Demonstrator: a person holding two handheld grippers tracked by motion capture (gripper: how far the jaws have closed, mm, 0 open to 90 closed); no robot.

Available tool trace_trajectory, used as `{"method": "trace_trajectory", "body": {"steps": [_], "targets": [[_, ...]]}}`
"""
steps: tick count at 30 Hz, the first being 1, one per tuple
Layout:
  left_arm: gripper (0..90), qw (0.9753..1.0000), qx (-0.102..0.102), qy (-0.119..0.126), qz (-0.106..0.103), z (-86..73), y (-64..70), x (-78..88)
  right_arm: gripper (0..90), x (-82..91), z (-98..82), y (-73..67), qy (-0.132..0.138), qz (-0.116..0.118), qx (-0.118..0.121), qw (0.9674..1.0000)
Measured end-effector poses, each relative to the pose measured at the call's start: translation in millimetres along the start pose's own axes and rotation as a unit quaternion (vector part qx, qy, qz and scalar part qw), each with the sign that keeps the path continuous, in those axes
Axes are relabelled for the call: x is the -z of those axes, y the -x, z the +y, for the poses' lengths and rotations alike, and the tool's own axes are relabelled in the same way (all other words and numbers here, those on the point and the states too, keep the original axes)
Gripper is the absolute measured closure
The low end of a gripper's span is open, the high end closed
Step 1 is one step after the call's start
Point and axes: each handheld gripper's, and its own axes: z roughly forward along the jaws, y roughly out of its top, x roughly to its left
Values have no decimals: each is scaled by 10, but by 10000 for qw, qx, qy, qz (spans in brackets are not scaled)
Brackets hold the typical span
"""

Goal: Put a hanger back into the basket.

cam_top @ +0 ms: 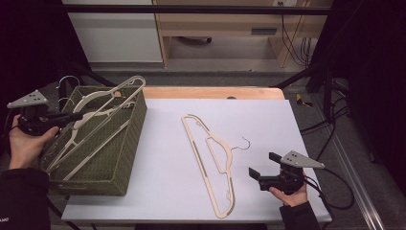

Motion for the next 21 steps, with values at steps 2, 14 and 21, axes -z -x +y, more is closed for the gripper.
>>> {"method": "trace_trajectory", "body": {"steps": [2, 14, 21], "targets": [[862, 10000, 23, -62, 20, -29, -21, -19, 37, -5, 0, 1, -11, 4, 8, 10000], [862, 9998, 98, -167, 97, -144, -131, 12, 38, 2, 1, 1, -10, 11, 5, 10000], [862, 9986, 225, -471, 103, -271, -108, -105, 39, -10, -4, 4, -33, 17, 54, 10000]]}}
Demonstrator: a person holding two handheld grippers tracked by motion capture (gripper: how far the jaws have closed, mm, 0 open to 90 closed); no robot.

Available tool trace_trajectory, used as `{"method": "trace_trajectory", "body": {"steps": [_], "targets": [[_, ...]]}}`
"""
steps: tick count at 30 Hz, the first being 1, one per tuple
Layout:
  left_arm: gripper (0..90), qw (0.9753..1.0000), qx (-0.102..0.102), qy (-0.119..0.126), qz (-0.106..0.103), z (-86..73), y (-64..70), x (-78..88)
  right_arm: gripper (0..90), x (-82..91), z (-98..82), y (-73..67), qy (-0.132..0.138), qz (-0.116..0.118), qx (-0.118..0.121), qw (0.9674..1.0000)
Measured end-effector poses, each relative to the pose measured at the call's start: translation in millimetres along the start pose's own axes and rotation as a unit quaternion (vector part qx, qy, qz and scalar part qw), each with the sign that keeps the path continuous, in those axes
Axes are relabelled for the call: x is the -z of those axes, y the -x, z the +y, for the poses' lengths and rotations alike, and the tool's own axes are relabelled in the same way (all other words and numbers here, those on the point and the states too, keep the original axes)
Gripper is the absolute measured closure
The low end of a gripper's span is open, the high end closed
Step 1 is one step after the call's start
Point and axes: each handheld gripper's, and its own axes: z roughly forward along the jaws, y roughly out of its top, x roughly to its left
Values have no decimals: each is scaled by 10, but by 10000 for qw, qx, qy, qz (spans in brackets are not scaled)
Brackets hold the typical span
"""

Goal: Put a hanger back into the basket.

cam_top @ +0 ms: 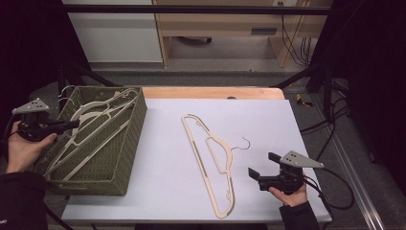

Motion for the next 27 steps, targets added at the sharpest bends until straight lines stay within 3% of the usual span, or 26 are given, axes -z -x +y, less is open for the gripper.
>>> {"method": "trace_trajectory", "body": {"steps": [6, 10, 14, 18, 22, 27], "targets": [[862, 9991, 263, -338, -63, -165, 11, -239, 40, 14, 5, -3, 20, -6, -45, 10000], [858, 9984, 399, -395, -4, -255, 16, -341, 41, 9, 4, -6, 7, 19, -44, 10000], [842, 9968, 617, -387, 318, -296, 0, -350, 41, 8, 2, -4, 0, 36, -17, 10000], [760, 9923, 849, -543, 723, -345, -51, -347, 43, 8, 3, -11, 12, 37, -44, 10000], [694, 9898, 1053, -387, 876, -398, -71, -279, 43, 5, 2, -13, -4, 63, -27, 10000], [637, 9893, 999, -273, 1030, -403, -19, -165, 43, -6, 0, -20, -9, 42, -29, 10000]]}}
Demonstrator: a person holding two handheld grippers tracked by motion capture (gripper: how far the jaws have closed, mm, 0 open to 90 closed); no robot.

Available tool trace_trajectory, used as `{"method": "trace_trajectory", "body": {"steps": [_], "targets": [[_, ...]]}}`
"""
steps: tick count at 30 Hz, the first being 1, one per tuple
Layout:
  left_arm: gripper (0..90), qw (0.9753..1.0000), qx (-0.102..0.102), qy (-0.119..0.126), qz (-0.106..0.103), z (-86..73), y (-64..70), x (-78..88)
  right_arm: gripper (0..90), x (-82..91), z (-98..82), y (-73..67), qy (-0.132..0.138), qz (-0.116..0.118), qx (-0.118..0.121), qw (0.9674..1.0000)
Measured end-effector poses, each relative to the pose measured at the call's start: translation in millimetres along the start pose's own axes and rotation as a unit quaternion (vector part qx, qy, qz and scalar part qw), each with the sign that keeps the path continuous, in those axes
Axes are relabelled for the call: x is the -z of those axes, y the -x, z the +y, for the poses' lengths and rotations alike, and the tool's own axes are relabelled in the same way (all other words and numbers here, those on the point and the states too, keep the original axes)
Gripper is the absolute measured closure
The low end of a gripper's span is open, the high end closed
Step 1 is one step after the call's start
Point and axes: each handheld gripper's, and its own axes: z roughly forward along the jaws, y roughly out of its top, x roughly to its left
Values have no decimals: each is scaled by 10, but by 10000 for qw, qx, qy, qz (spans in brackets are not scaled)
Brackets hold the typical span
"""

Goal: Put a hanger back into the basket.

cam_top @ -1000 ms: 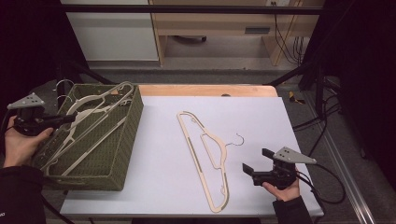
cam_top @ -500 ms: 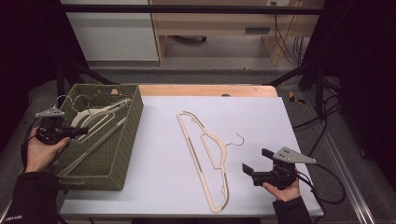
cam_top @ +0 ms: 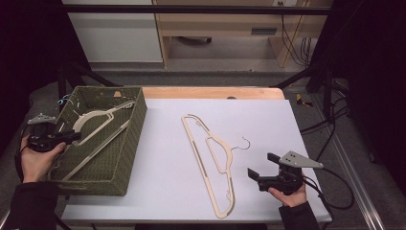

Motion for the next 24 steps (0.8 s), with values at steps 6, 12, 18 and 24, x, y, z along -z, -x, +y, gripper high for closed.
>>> {"method": "trace_trajectory", "body": {"steps": [6, 12, 18, 24], "targets": [[636, 9996, -99, 239, -135, 40, 144, 113, 45, -1, 5, -20, 17, 27, 7, 10000], [506, 9938, -251, 958, -507, 96, 512, 234, 50, 8, 17, -37, 60, 52, -61, 10000], [334, 9823, -349, 1505, -1057, 127, 971, 292, 57, -23, 7, -49, -26, -4, -72, 10000], [197, 9710, -573, 1794, -1474, 158, 1468, 233, 69, -104, -14, -92, -137, -11, -103, 9999]]}}
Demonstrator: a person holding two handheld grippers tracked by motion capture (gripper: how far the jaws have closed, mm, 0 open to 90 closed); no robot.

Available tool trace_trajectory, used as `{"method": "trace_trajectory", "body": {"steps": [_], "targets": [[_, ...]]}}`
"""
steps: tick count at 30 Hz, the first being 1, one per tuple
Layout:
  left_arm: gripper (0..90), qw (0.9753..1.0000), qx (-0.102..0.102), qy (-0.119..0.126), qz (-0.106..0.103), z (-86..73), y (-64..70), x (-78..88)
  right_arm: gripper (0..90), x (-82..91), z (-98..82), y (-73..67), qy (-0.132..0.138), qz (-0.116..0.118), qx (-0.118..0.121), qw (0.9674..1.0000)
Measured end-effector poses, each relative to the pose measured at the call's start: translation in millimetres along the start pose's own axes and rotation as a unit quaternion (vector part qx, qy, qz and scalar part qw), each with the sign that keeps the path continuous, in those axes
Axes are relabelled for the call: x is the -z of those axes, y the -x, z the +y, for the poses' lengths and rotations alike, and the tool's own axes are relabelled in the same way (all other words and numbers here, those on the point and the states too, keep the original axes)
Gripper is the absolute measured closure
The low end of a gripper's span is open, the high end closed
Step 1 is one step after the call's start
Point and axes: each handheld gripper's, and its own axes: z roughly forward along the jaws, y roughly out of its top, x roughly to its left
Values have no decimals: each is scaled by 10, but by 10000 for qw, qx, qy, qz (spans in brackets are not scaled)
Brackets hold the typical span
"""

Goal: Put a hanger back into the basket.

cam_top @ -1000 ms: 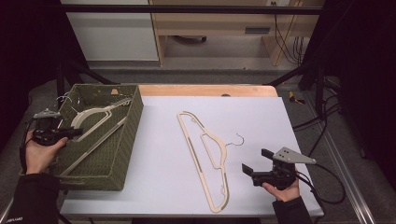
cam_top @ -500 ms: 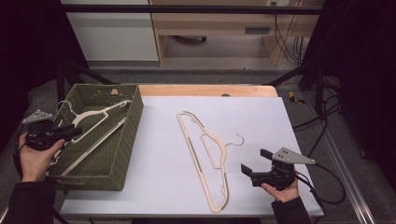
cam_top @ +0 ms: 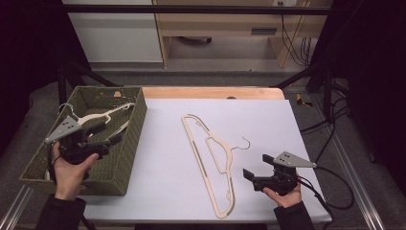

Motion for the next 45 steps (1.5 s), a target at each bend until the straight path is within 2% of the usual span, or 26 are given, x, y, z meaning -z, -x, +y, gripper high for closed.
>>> {"method": "trace_trajectory", "body": {"steps": [3, 6, 9, 12, 14, 16, 20, 23, 25, 26, 30, 32, 33, 35, 36, 37, 40, 42, 45], "targets": [[127, 9997, -183, -16, -152, -1, 210, -119, 82, -30, -10, -22, -56, 43, -49, 10000], [110, 9991, -129, 44, -414, -24, 377, -226, 99, -70, -25, -40, -127, 19, -97, 9999], [100, 9982, -191, -28, -560, -79, 519, -343, 120, -116, -50, -60, -260, -28, -146, 9996], [98, 9973, -200, -56, -697, -168, 630, -446, 138, -166, -78, -79, -368, -58, -132, 9992], [91, 9971, -237, -132, -717, -227, 687, -501, 141, -201, -96, -102, -462, -69, -167, 9988], [90, 9962, -239, -273, -787, -270, 733, -551, 154, -243, -118, -114, -545, -69, -80, 9985], [87, 9953, -286, -317, -867, -360, 826, -610, 188, -338, -181, -151, -792, -110, -120, 9967], [87, 9944, -359, -429, -893, -455, 881, -674, 199, -431, -247, -175, -987, -229, -54, 9948], [87, 9933, -372, -605, -913, -507, 906, -738, 229, -489, -289, -201, -1153, -282, -37, 9929], [86, 9928, -388, -660, -916, -525, 920, -764, 249, -521, -309, -208, -1212, -300, 51, 9922], [86, 9918, -402, -761, -948, -585, 958, -818, 346, -641, -358, -279, -1546, -386, 118, 9871], [87, 9914, -418, -797, -952, -601, 960, -832, 395, -708, -377, -311, -1724, -407, 250, 9839], [87, 9914, -401, -802, -951, -611, 957, -839, 415, -737, -390, -304, -1799, -420, 404, 9820], [88, 9912, -357, -841, -963, -629, 949, -853, 449, -756, -378, -329, -1855, -512, 454, 9802], [88, 9910, -371, -864, -953, -637, 947, -861, 460, -760, -377, -325, -1862, -545, 449, 9800], [88, 9910, -379, -878, -937, -646, 947, -871, 494, -762, -371, -339, -1880, -608, 332, 9797], [89, 9906, -400, -947, -903, -671, 949, -897, 641, -751, -355, -336, -1942, -780, 314, 9773], [90, 9903, -396, -982, -905, -681, 948, -909, 739, -741, -338, -306, -1988, -816, 234, 9764], [91, 9900, -399, -1010, -900, -690, 947, -916, 764, -739, -321, -256, -2018, -801, 82, 9761]]}}
